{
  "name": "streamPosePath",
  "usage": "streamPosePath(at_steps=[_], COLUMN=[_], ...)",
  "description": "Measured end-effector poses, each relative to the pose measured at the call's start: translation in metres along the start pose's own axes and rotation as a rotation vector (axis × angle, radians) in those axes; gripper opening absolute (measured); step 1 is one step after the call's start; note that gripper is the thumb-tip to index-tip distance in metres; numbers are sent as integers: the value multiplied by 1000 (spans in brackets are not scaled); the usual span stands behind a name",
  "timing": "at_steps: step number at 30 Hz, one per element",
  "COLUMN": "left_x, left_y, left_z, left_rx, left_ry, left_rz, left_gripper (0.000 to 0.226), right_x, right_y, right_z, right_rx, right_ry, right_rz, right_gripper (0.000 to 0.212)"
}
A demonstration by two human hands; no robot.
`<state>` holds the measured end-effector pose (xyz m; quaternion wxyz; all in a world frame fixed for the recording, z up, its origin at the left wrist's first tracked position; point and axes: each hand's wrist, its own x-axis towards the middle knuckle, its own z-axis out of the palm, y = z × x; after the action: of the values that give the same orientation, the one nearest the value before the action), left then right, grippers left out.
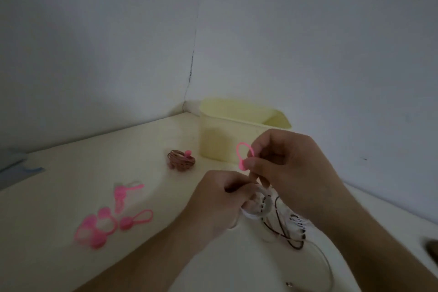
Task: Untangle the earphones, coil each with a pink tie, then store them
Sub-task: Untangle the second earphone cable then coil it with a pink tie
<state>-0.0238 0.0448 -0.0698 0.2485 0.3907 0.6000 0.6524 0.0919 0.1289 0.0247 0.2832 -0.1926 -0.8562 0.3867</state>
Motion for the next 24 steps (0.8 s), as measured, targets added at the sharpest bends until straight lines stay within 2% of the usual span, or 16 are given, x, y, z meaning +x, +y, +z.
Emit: streamPosePath(at_steps=[3, 7, 9, 15, 18, 24], left_x=[0, -3, -3, -2, -2, -5], left_y=[4, 4, 4, 2, 3, 7], left_z=[6, 5, 3, -2, -1, 2], left_rx=[16, 54, 55, 12, -25, -60], left_ry=[20, 24, 26, 45, 46, 22], left_rz=[43, 54, 48, -5, -18, -39], left_gripper=[16, 23, 22, 17, 14, 24], right_x=[-5, -6, -7, -6, -7, -5], right_y=[18, 26, 26, 37, 40, 50], right_z=[-17, -28, -31, -37, -41, -43], right_rx=[46, -29, -30, 97, 149, 113], right_ry=[-1, -151, -201, -216, -182, -158], right_rz=[63, 139, 119, 157, 158, 175], right_gripper=[14, 11, 12, 10, 16, 21])
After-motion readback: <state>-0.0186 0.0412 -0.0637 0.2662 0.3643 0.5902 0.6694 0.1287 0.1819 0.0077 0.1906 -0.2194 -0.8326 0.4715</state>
